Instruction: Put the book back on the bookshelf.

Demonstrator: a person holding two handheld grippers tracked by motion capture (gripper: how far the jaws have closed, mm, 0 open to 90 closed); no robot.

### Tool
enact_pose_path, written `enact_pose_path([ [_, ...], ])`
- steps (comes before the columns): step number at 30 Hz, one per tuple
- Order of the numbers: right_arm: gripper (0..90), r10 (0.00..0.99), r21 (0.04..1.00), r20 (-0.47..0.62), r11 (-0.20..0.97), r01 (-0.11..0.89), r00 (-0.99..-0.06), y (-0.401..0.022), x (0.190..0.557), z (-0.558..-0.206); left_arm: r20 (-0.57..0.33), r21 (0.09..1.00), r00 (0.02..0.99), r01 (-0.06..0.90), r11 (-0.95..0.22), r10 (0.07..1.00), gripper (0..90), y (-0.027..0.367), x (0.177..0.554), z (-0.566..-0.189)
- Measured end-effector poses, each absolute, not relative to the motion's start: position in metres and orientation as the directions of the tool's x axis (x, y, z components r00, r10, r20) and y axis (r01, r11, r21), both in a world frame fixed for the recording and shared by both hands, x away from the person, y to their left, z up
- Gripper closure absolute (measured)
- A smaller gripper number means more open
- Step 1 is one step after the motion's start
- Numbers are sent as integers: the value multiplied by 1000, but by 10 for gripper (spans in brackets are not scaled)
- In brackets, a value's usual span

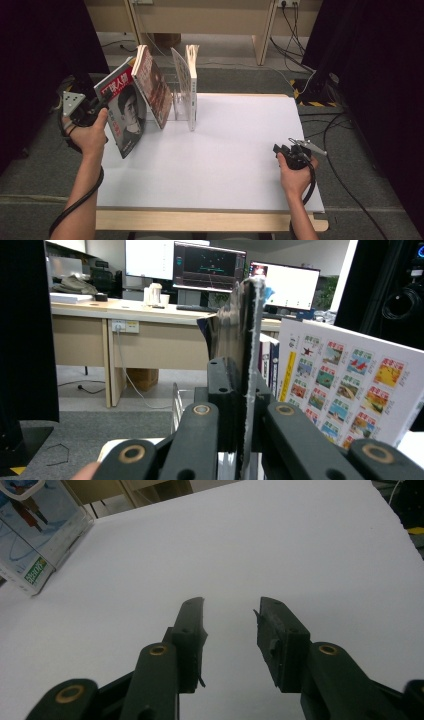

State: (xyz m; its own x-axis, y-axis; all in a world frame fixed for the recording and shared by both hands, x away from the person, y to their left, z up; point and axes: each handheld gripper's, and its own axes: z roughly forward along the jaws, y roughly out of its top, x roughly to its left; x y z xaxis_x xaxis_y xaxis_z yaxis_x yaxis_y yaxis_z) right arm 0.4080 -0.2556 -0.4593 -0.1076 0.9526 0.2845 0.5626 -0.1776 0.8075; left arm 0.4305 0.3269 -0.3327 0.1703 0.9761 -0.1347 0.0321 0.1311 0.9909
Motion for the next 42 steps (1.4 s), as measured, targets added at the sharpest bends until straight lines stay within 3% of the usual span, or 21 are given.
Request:
enact_pose_path([
  [42,632,954,806,277,-165,569,-115,-257,411,-464,-128,991,74,-26,130,989,861,317,493,-321],
])
